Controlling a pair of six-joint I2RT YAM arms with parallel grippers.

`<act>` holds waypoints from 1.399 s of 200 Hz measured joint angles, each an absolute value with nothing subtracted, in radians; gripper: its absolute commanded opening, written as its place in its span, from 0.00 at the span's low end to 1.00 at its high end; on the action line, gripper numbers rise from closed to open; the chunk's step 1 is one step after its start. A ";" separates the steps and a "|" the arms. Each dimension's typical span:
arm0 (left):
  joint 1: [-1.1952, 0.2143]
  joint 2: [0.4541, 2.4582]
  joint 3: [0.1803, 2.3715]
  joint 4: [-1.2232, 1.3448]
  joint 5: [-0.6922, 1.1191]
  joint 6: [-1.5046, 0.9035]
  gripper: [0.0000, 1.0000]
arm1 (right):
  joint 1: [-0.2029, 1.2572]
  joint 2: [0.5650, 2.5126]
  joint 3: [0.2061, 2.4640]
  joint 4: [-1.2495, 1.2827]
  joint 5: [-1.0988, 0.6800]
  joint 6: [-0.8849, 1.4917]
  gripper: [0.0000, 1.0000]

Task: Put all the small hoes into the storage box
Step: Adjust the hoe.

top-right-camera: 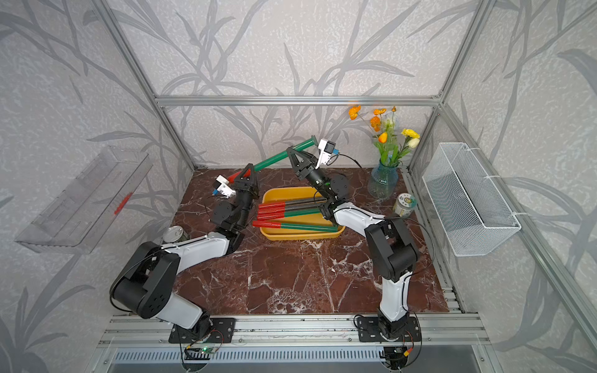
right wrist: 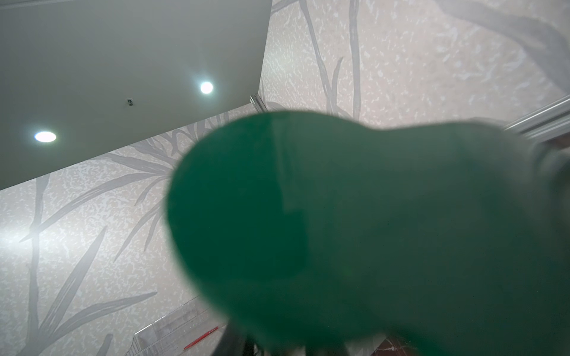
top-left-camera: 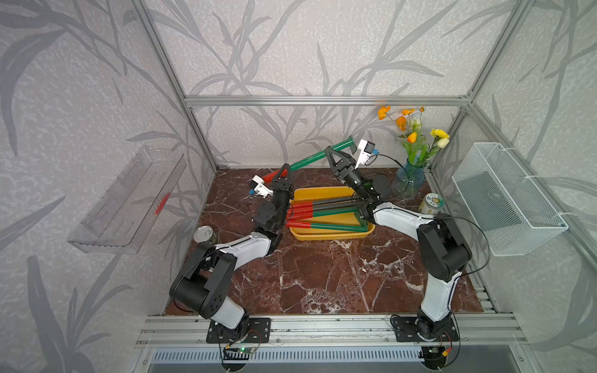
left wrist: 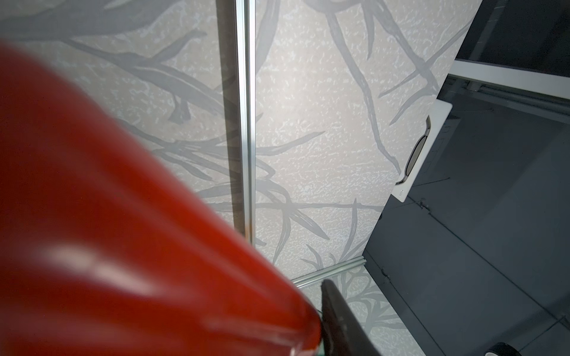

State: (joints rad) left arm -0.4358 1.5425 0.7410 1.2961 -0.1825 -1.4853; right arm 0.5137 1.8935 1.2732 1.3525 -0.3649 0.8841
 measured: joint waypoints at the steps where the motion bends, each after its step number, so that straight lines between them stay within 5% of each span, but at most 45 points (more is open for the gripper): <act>1: -0.436 1.542 0.741 1.296 -0.183 -1.486 0.33 | 0.514 1.893 1.272 1.353 -0.364 0.885 0.00; 89: -0.426 1.543 0.828 1.308 -0.197 -1.520 0.00 | 0.519 1.880 1.259 1.386 -0.356 0.910 0.00; 165: -0.426 1.543 0.828 1.308 -0.213 -1.517 0.00 | 0.526 1.880 1.244 1.389 -0.339 0.913 0.03; 187: -0.426 1.542 0.828 1.296 -0.220 -1.507 0.00 | 0.529 1.880 1.219 1.401 -0.331 0.914 0.09; 212: -0.426 1.542 0.828 1.285 -0.229 -1.488 0.00 | 0.533 1.878 1.179 1.424 -0.326 0.916 0.33; 244: -0.427 1.542 0.827 1.278 -0.230 -1.431 0.00 | 0.531 1.877 1.117 1.406 -0.310 0.858 0.48; 280: -0.428 1.542 0.827 1.248 -0.230 -1.394 0.00 | 0.531 1.877 1.077 1.402 -0.296 0.829 0.49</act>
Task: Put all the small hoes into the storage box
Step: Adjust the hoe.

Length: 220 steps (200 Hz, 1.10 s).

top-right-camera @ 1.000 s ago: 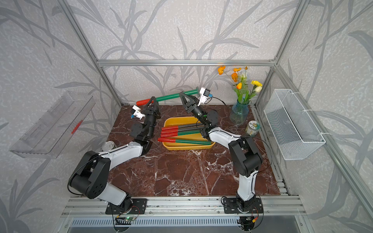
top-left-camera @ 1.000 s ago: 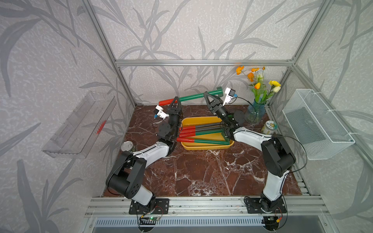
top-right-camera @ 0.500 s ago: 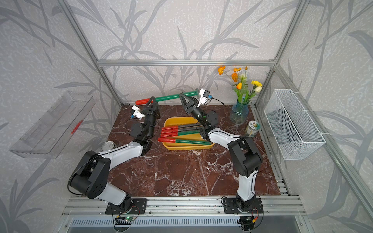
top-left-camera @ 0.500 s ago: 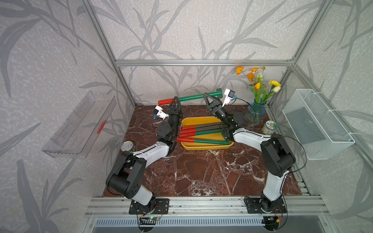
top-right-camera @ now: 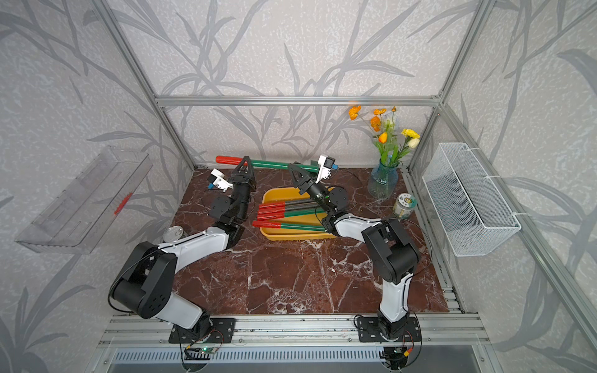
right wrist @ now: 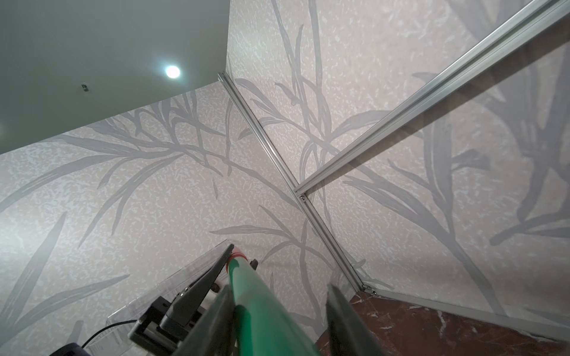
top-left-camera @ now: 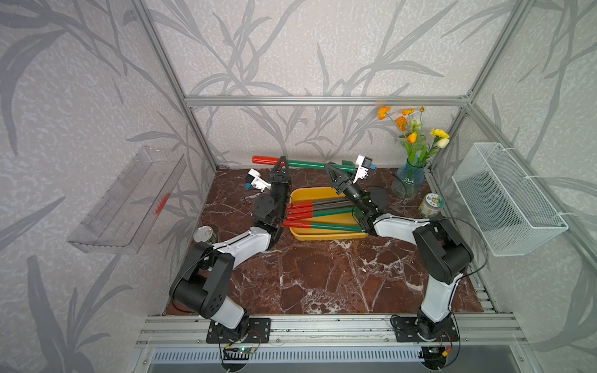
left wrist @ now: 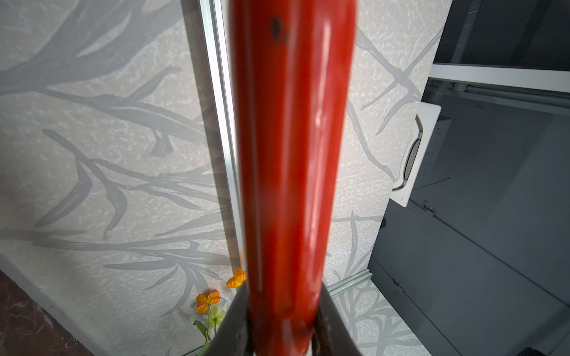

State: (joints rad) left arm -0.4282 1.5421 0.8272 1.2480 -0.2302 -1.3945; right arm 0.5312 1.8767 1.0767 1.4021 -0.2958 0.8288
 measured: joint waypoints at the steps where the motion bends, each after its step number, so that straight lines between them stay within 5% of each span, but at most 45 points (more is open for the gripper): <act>1: -0.428 1.542 0.827 1.248 -0.230 -1.394 0.00 | 0.531 1.877 1.076 1.402 -0.296 0.829 0.49; 19: -0.429 1.549 0.827 1.251 -0.232 -1.388 0.00 | 0.531 1.877 1.068 1.400 -0.292 0.827 0.56; 108: -0.431 1.673 0.860 1.262 -0.253 -1.351 0.00 | 0.556 1.890 0.905 1.385 -0.215 0.818 0.56; 220: -0.434 1.743 0.930 1.273 -0.134 -1.344 0.00 | 0.606 1.664 0.651 1.317 -0.304 0.825 0.46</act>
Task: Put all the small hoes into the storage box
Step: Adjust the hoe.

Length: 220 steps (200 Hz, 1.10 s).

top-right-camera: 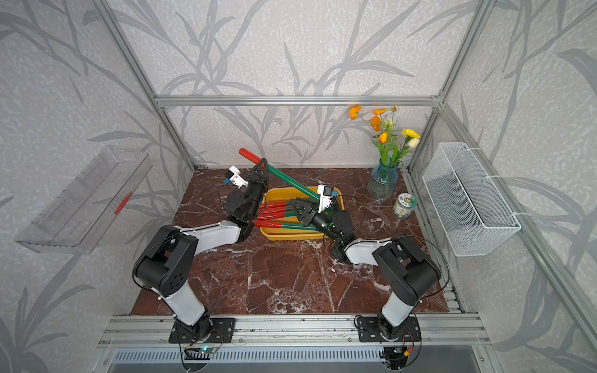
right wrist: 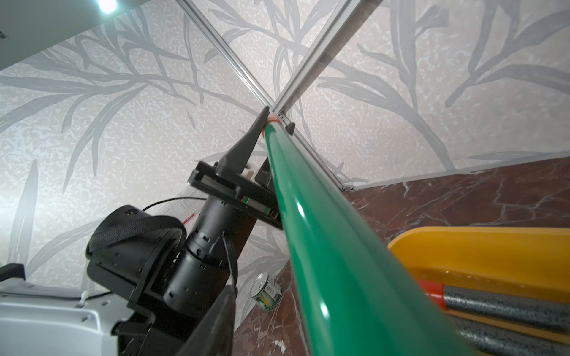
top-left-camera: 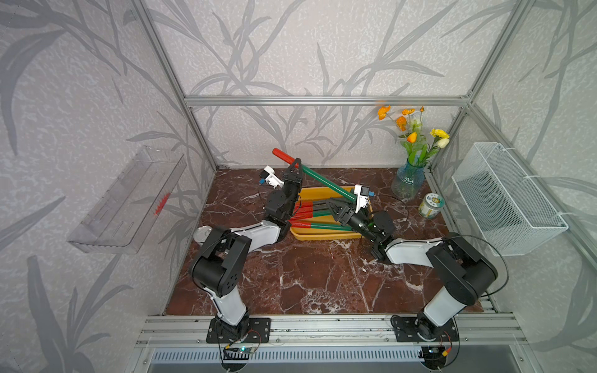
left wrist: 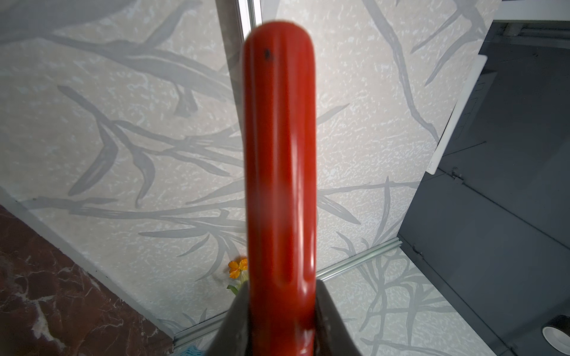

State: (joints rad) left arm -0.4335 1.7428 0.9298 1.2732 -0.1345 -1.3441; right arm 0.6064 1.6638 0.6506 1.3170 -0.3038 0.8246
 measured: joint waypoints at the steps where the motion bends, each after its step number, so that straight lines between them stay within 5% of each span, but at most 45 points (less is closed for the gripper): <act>1: -0.434 1.746 0.932 1.273 -0.132 -1.345 0.00 | 0.607 1.664 0.648 1.317 -0.305 0.826 0.46; 92: -0.421 1.777 0.958 1.266 -0.129 -1.312 0.00 | 0.530 1.771 0.741 1.279 -0.419 0.865 0.33; 184: -0.398 1.552 0.732 1.284 -0.172 -1.106 0.00 | 0.528 1.595 1.348 0.087 -0.361 0.434 0.33; 220: -0.398 1.486 0.723 1.216 -0.179 -1.031 0.00 | 0.524 1.555 1.380 -0.173 -0.299 0.343 0.37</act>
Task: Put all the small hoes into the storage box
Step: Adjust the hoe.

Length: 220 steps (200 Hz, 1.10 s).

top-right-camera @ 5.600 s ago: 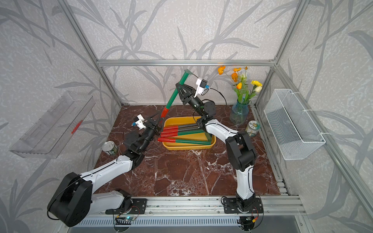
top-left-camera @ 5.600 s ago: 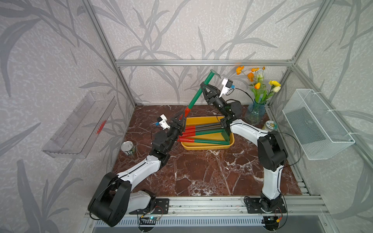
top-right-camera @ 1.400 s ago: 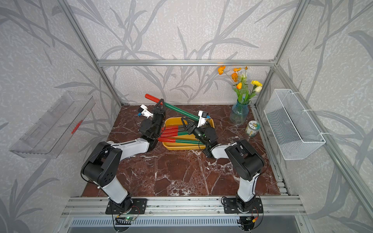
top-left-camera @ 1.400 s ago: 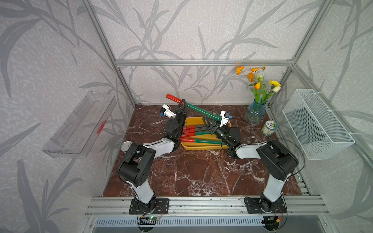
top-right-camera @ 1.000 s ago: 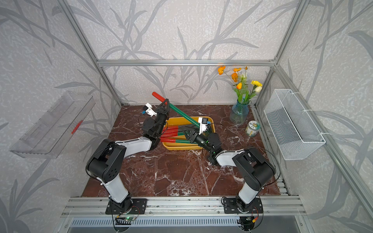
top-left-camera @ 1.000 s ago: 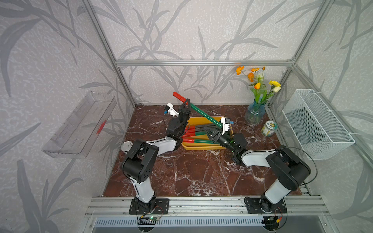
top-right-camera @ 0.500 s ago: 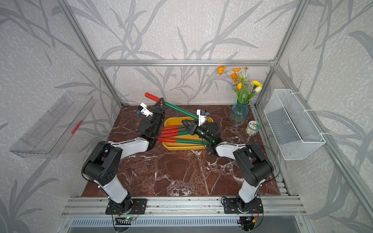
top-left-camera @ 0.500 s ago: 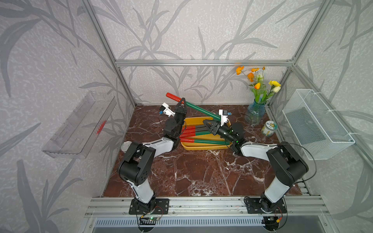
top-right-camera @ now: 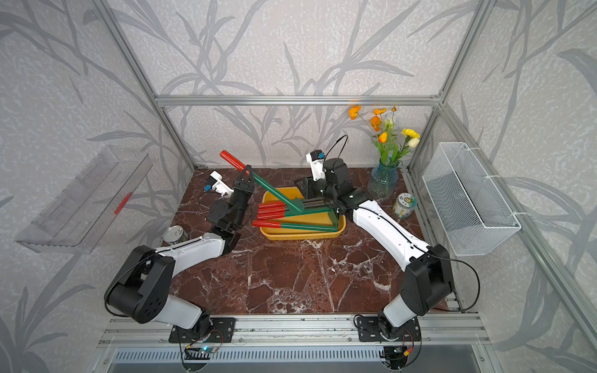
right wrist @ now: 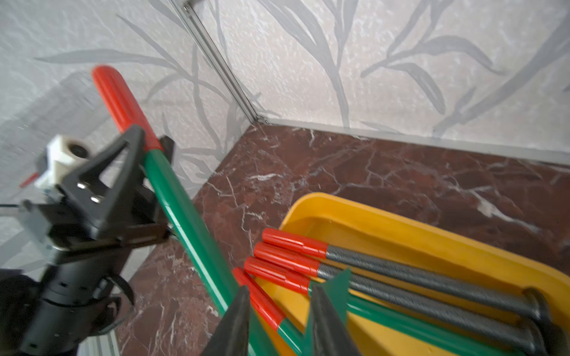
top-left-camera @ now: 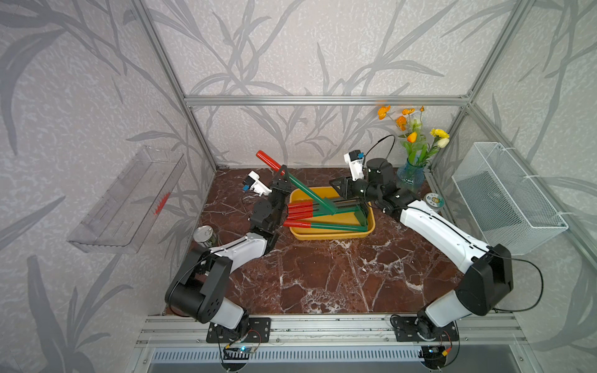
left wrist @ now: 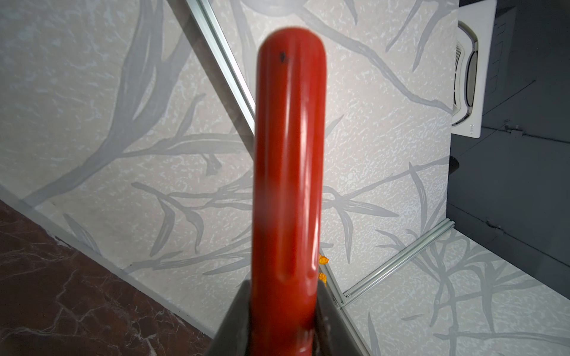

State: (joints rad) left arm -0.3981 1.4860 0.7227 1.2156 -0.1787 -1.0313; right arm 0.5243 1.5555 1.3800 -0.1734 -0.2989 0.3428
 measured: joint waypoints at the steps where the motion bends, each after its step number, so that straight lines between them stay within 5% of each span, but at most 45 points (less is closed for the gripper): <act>1: -0.398 1.484 0.723 1.215 -0.179 -1.031 0.00 | 0.524 1.554 1.380 -0.183 -0.299 0.338 0.37; 53: -0.398 1.462 0.723 1.216 -0.174 -1.023 0.00 | 0.496 1.584 1.475 -0.395 -0.442 0.164 0.40; 181: -0.398 1.515 0.735 1.239 -0.148 -1.044 0.00 | 0.591 1.873 1.645 -0.416 -0.780 0.113 0.46; 220: -0.398 1.515 0.736 1.248 -0.145 -1.050 0.00 | 0.609 1.894 1.689 -0.413 -0.805 0.113 0.20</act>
